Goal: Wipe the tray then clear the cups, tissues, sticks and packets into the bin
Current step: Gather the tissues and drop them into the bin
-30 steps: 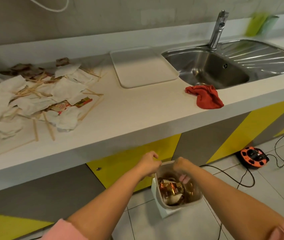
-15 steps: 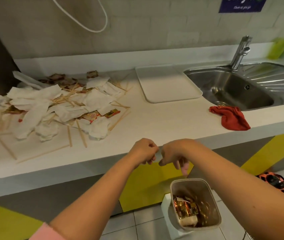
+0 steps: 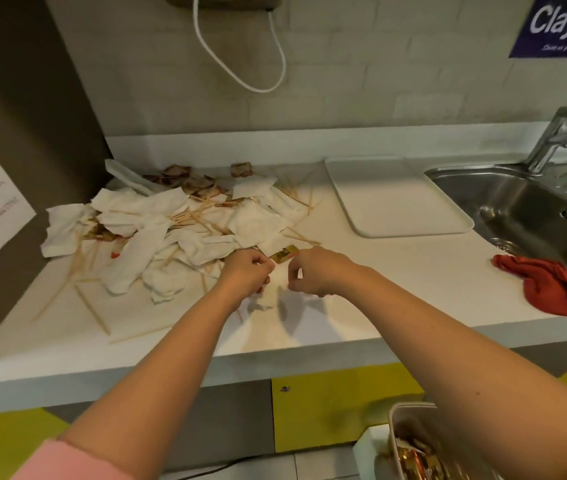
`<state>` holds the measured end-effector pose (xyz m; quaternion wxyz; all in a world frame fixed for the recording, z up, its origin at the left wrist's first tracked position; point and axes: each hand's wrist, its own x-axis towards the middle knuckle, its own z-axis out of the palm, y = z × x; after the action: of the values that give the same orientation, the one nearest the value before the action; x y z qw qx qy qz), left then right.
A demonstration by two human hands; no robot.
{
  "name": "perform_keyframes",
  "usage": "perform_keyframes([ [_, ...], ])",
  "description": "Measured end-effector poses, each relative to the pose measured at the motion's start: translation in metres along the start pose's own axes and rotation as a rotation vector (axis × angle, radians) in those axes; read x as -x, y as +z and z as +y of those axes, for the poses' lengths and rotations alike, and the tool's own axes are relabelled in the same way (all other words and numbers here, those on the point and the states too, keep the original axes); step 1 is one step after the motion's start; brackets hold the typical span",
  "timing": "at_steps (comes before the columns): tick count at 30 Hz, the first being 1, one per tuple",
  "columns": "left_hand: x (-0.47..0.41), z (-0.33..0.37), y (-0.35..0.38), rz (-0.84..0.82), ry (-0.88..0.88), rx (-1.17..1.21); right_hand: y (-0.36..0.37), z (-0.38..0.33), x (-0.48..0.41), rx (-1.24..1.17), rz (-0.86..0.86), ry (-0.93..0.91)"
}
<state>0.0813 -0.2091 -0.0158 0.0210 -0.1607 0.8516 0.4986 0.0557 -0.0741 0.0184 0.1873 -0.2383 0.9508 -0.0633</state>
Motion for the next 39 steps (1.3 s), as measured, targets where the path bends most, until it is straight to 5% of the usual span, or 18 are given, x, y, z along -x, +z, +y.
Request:
perform_keyframes([
  [14, -0.078, -0.032, -0.067, 0.274, 0.046, -0.277, 0.02, -0.027, -0.06, -0.072, 0.098, -0.049],
  [23, -0.102, -0.041, -0.072, 0.03, 0.016, -0.751, 0.021, -0.033, -0.071, -0.04, -0.04, 0.027],
  [34, -0.11, -0.023, -0.103, 0.008, 0.108, -0.334, 0.002, -0.036, -0.084, -0.1, -0.048, 0.003],
  [39, -0.113, -0.015, -0.11, 0.015, 0.161, -0.229, -0.035, -0.039, -0.085, -0.603, 0.077, -0.037],
])
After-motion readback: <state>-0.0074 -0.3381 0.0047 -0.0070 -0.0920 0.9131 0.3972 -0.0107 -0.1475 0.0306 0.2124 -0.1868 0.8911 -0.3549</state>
